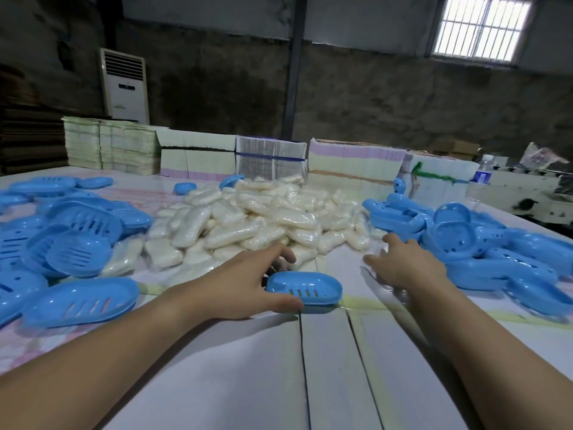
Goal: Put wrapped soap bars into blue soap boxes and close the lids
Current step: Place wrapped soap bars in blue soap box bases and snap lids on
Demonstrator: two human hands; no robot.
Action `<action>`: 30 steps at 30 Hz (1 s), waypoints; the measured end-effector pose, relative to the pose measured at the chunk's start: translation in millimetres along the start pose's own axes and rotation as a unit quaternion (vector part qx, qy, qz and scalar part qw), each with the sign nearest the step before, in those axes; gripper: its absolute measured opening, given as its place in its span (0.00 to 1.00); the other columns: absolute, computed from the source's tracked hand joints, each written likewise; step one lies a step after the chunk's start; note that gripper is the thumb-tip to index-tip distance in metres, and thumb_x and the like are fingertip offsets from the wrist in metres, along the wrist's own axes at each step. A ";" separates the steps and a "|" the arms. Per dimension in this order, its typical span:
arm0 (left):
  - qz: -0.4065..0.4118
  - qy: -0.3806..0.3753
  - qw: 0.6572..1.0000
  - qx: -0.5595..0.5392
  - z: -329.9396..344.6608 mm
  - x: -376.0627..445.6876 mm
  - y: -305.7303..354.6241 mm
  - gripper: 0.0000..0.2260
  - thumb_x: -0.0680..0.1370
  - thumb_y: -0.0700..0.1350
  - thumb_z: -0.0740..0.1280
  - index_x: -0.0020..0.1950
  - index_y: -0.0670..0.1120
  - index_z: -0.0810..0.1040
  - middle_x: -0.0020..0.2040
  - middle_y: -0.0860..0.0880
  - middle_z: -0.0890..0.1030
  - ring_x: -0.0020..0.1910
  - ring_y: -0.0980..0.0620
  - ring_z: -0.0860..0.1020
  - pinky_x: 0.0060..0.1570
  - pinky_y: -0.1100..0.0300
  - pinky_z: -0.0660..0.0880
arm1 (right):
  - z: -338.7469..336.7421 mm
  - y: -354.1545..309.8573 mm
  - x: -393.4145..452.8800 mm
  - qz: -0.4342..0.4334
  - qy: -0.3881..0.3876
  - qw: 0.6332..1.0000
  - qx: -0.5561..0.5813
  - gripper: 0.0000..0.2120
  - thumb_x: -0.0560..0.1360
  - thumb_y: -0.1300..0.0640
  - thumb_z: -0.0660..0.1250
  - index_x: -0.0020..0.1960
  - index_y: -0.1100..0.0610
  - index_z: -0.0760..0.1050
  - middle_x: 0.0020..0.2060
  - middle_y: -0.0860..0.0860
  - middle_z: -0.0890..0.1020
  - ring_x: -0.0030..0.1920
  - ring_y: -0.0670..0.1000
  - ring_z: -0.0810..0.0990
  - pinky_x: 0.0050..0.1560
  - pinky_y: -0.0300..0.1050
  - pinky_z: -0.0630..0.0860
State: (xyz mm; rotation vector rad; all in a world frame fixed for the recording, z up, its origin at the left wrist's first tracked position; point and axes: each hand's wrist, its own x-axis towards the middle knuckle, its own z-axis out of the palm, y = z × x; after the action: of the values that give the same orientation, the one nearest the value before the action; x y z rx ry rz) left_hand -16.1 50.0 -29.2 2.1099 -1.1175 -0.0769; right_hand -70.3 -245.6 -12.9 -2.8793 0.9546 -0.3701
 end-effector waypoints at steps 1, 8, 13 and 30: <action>0.002 0.002 1.000 0.000 0.2 -0.5 0.2 0.26 0.64 0.67 0.75 0.57 0.66 0.71 0.51 0.68 0.76 0.52 0.64 0.77 0.43 0.63 0.81 | 0.2 3.2 1.1 0.003 -0.012 1.000 0.002 0.32 0.73 0.34 0.59 0.72 0.47 0.62 0.63 0.53 0.74 0.60 0.58 0.75 0.55 0.55 0.74; -0.003 0.000 1.000 -0.020 3.7 1.5 0.2 0.23 0.64 0.65 0.75 0.54 0.64 0.73 0.50 0.65 0.78 0.49 0.60 0.79 0.41 0.60 0.81 | -7.6 15.4 11.2 -0.026 -0.049 0.998 0.007 0.25 0.72 0.37 0.62 0.64 0.49 0.66 0.38 0.47 0.75 0.39 0.50 0.78 0.44 0.49 0.76; -0.002 -0.001 1.000 -0.027 6.4 1.3 2.1 0.22 0.63 0.65 0.74 0.54 0.65 0.73 0.51 0.66 0.79 0.45 0.59 0.80 0.42 0.59 0.81 | 3.0 25.3 9.8 -0.062 -0.012 0.998 0.008 0.25 0.72 0.35 0.62 0.63 0.47 0.67 0.44 0.47 0.74 0.45 0.52 0.75 0.43 0.49 0.71; -0.036 0.022 0.997 -0.057 10.9 1.8 3.0 0.29 0.57 0.65 0.76 0.56 0.64 0.73 0.53 0.62 0.81 0.52 0.59 0.82 0.53 0.52 0.80 | -17.8 -7.0 -27.4 -0.202 0.033 0.887 0.414 0.01 0.69 0.50 0.72 0.41 0.44 0.81 0.33 0.42 0.80 0.33 0.40 0.74 0.38 0.37 0.70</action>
State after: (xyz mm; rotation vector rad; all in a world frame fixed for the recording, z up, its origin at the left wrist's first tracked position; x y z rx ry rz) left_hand -21.1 41.4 -34.7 2.0397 -0.9865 -0.1247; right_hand -92.1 -223.7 -0.1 -2.2233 0.0969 -0.7017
